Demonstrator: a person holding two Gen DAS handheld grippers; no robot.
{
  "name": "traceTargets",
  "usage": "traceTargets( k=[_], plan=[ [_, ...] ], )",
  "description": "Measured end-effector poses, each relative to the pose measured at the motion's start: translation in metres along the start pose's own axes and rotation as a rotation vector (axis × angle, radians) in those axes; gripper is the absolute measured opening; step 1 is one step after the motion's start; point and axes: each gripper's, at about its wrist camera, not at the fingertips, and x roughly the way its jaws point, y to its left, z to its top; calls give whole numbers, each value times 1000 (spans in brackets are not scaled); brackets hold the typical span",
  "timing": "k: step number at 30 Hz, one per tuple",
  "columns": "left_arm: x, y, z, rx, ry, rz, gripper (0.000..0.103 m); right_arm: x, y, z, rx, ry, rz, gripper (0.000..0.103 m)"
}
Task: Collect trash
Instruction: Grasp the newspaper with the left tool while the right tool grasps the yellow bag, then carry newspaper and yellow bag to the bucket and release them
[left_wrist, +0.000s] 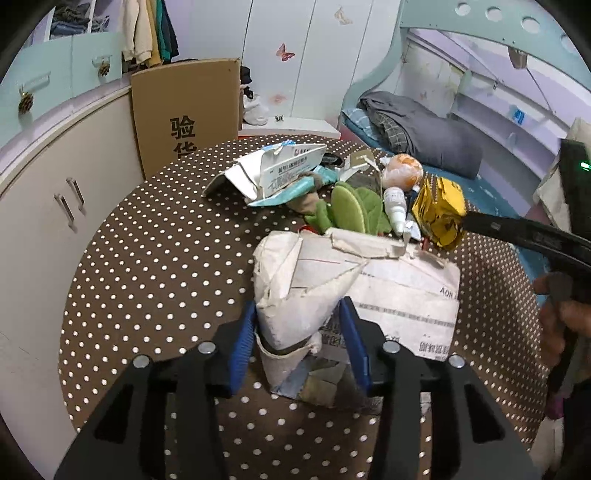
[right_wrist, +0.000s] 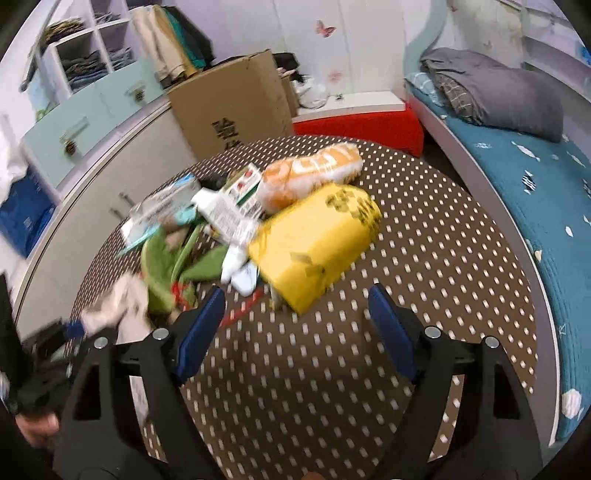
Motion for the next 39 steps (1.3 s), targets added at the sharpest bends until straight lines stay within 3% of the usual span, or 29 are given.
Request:
traceTargets(
  k=[3,4,5,6,11,17,28,39],
  plan=[
    [1,-1,2,-11,-4,8,34,20,7,6,14,17,-38,78],
    [0,-2,1,-11,-7,12,33,27,11,5,-3,31,-63,64],
    [-1,-4,0,-8,-11,14,32,29,8,4,8,40,-67,39],
    [-2,-4,0,-9,-14,11,31,30,3,2,37,44,-57,29],
    [-8,-7,-6,-21,-28,-1,29,12,-19,-5,92,-7,-2,9],
    [-23,-17,-9,-27,-64,-30,28,-23,-58,-13,163,-54,83,6],
    [-55,-49,-1,14,-135,-78,27,-60,-88,-25,190,-93,126,5],
    [-50,-76,3,58,-123,-78,27,-23,-85,-28,126,-3,56,7]
  ],
)
